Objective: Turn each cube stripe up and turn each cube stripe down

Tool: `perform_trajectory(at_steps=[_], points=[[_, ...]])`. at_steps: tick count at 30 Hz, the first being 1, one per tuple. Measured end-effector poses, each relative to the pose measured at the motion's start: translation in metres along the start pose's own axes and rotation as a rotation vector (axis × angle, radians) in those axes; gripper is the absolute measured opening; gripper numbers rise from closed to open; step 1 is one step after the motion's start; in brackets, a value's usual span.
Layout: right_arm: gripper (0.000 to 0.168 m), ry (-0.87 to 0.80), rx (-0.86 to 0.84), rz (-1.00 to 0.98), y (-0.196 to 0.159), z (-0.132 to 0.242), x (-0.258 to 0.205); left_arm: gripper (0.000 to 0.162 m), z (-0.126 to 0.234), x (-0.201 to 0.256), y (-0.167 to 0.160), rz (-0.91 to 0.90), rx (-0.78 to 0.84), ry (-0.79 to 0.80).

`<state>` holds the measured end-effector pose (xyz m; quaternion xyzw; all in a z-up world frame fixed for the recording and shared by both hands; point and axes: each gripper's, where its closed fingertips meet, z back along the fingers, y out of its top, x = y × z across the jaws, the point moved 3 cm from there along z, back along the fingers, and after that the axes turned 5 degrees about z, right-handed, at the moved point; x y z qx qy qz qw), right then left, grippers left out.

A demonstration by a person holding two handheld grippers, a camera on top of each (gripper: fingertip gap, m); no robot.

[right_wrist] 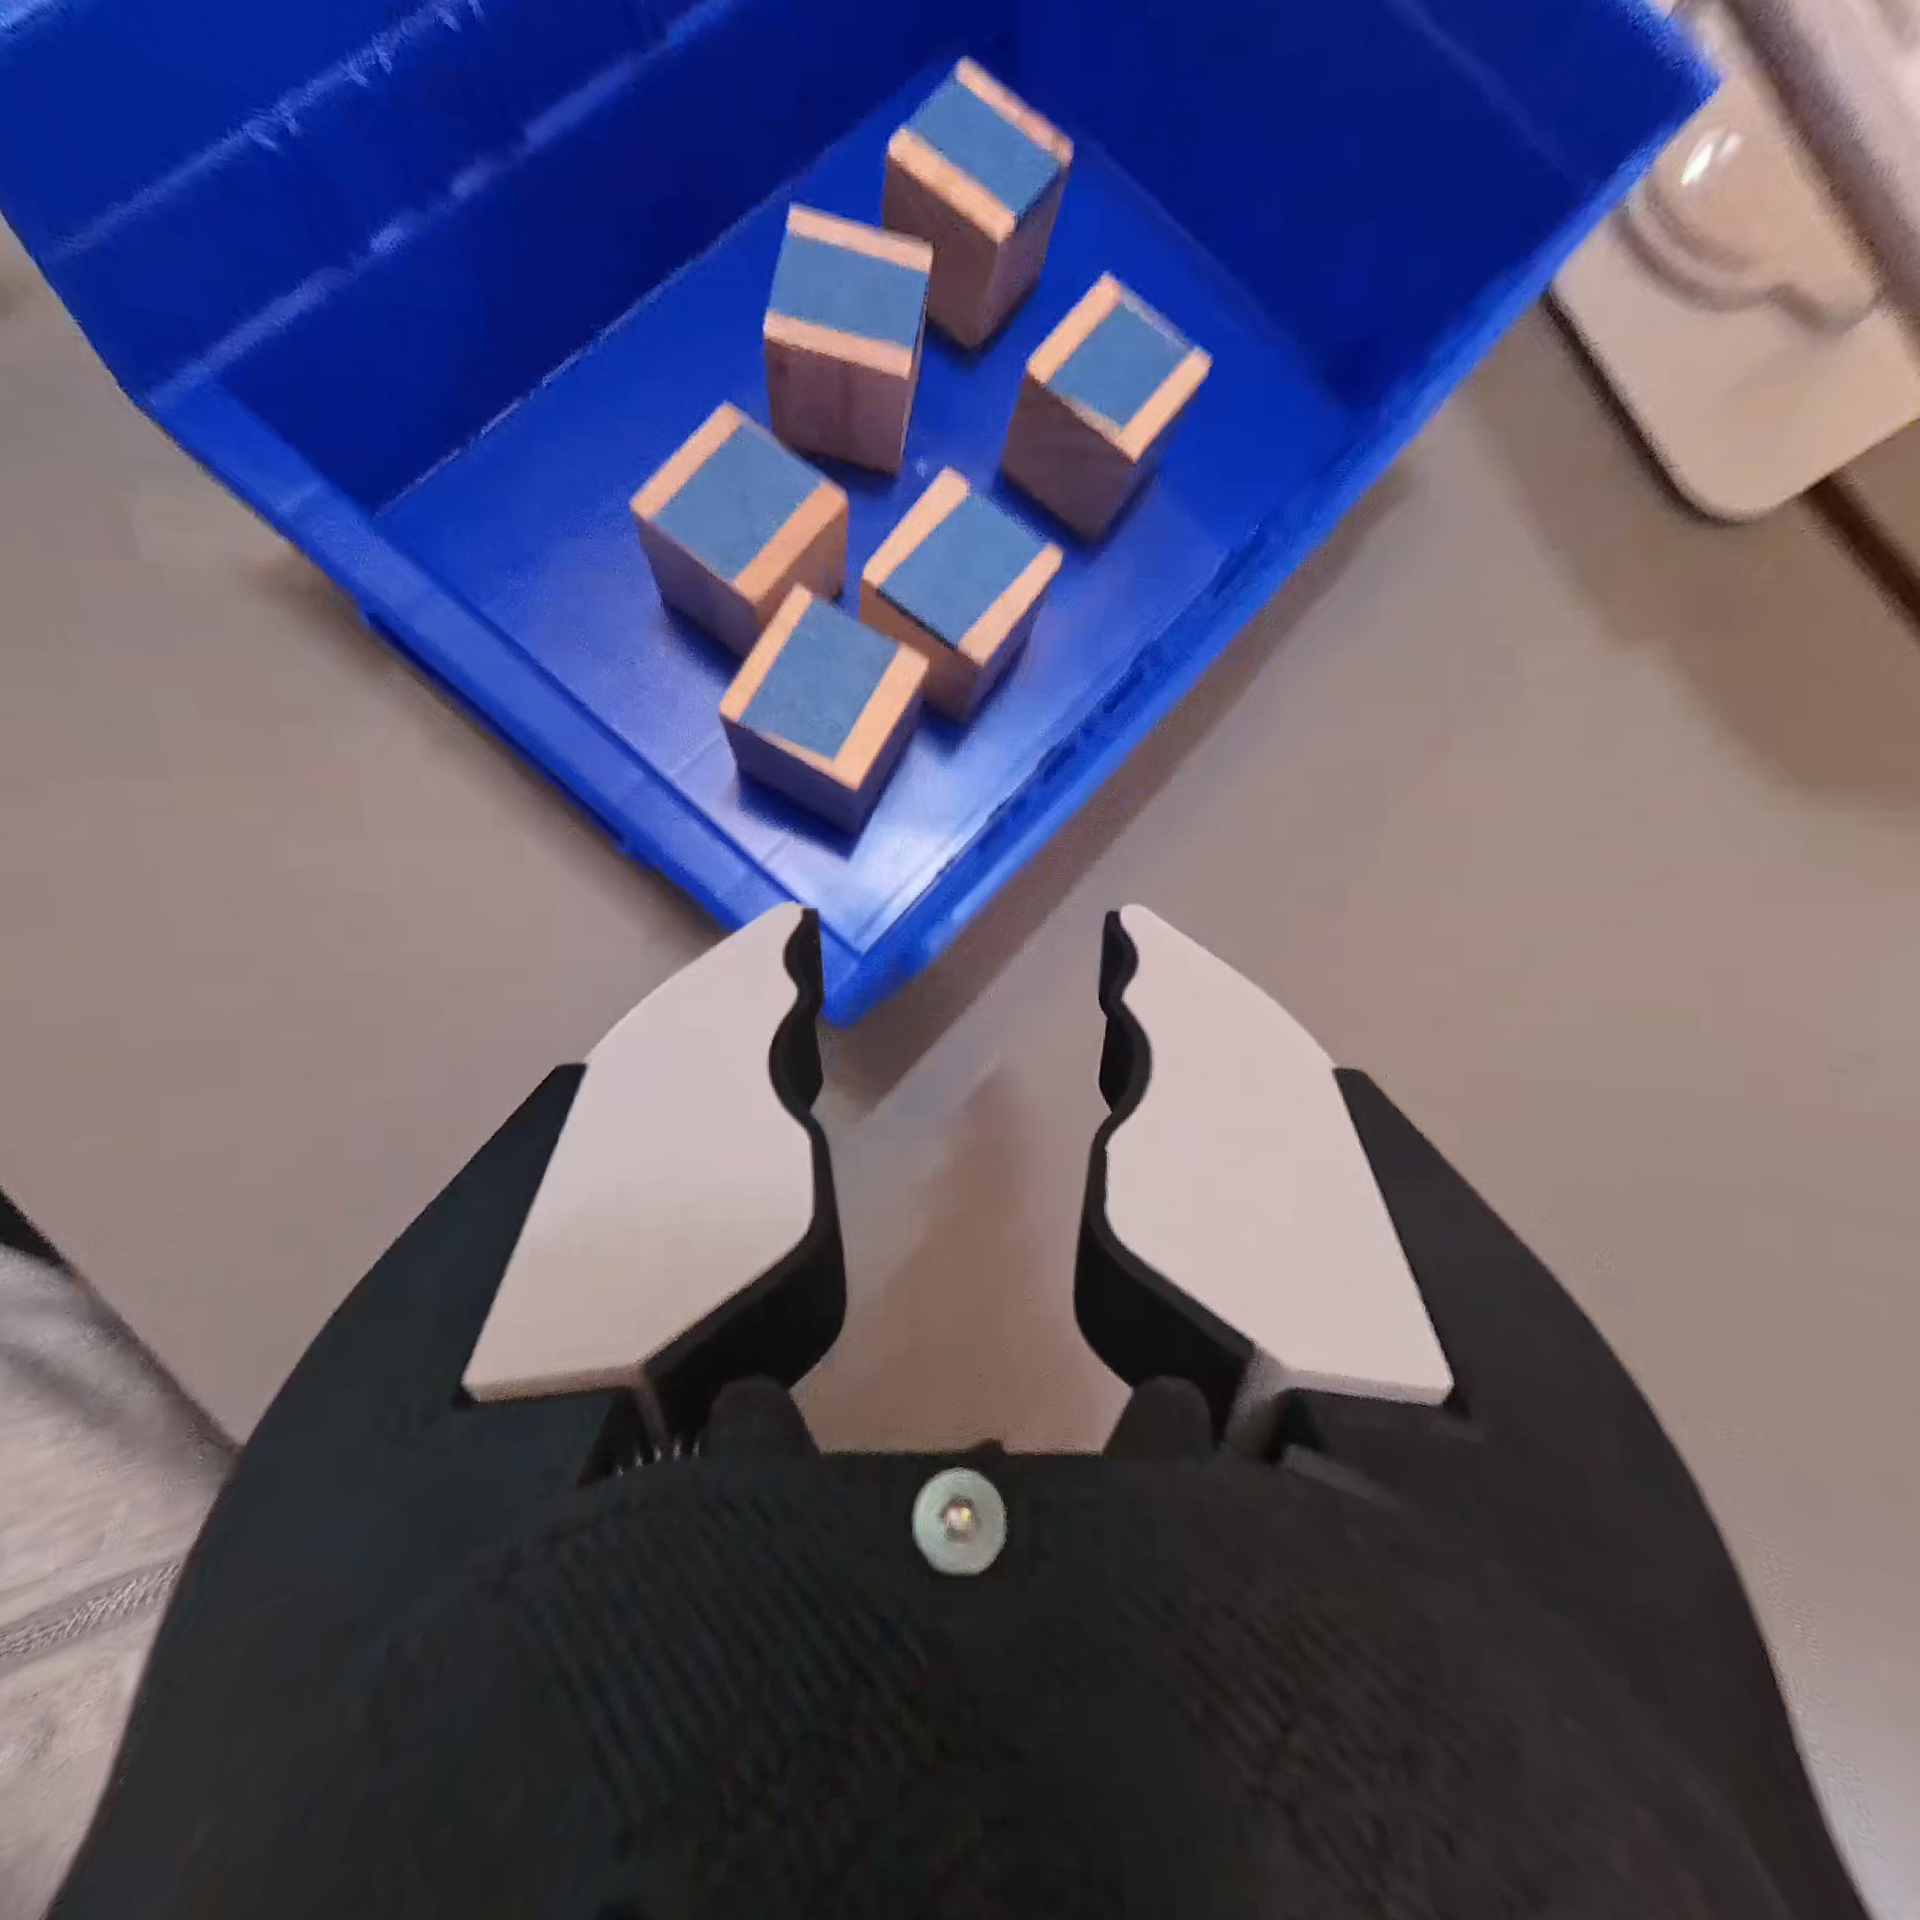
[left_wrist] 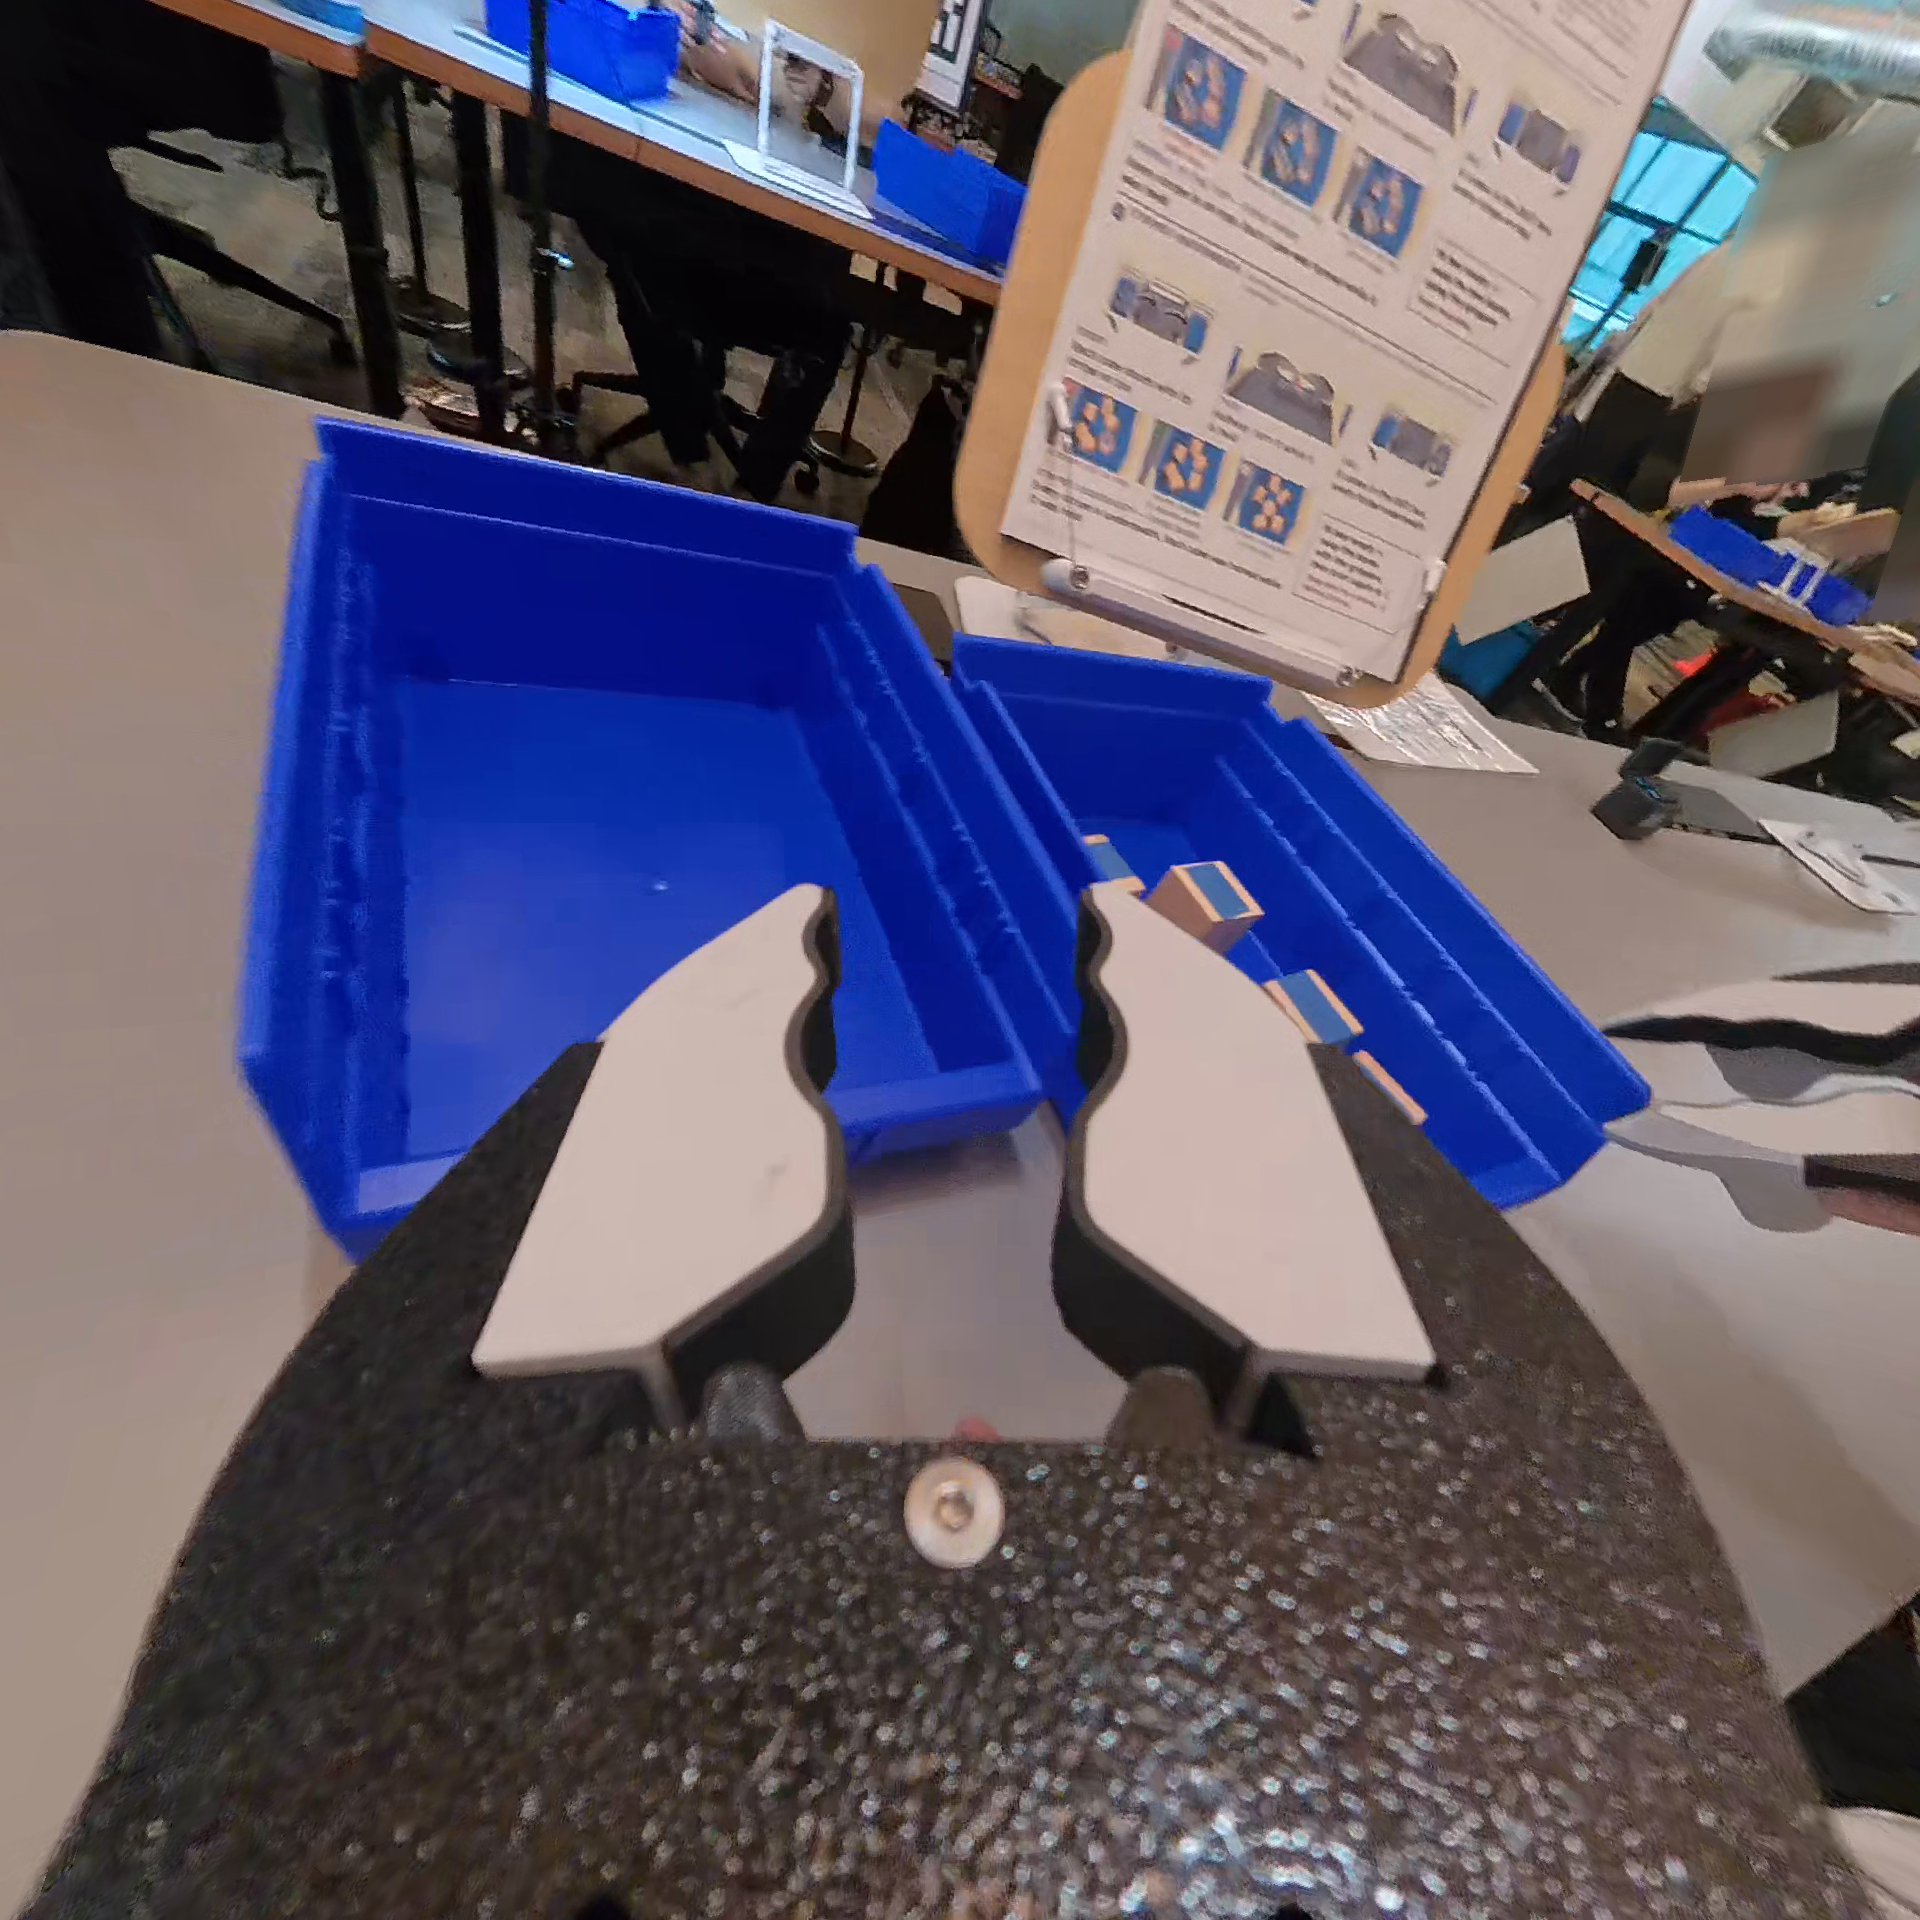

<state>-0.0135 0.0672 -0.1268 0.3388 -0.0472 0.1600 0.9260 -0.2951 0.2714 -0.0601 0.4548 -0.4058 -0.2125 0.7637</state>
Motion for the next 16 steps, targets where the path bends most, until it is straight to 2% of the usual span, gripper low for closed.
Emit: perform_trajectory(at_steps=[1,4,6,8,10,12,16], points=[[0.054,0.029,-0.020,-0.013,-0.006,0.001,-0.002,0.042,0.002,-0.007,0.001,0.000,0.002,0.013],[0.058,-0.005,-0.004,0.029,0.002,0.025,-0.003,0.043,0.007,-0.028,0.004,-0.024,0.002,0.062],[0.058,-0.082,0.121,0.074,0.038,0.044,-0.001,0.046,0.005,-0.046,0.007,-0.057,-0.009,0.120],[0.056,-0.106,0.306,0.068,0.094,0.048,-0.004,0.051,-0.002,-0.066,0.010,-0.095,-0.062,0.189],[0.056,-0.031,0.390,0.043,0.145,0.028,-0.018,0.058,-0.012,-0.083,0.013,-0.124,-0.128,0.247],[0.057,-0.004,0.378,0.009,0.186,-0.005,-0.026,0.064,-0.022,-0.100,0.017,-0.129,-0.176,0.310],[0.058,0.066,0.170,-0.070,0.231,-0.079,-0.039,0.064,-0.037,-0.123,0.022,-0.110,-0.223,0.367]])
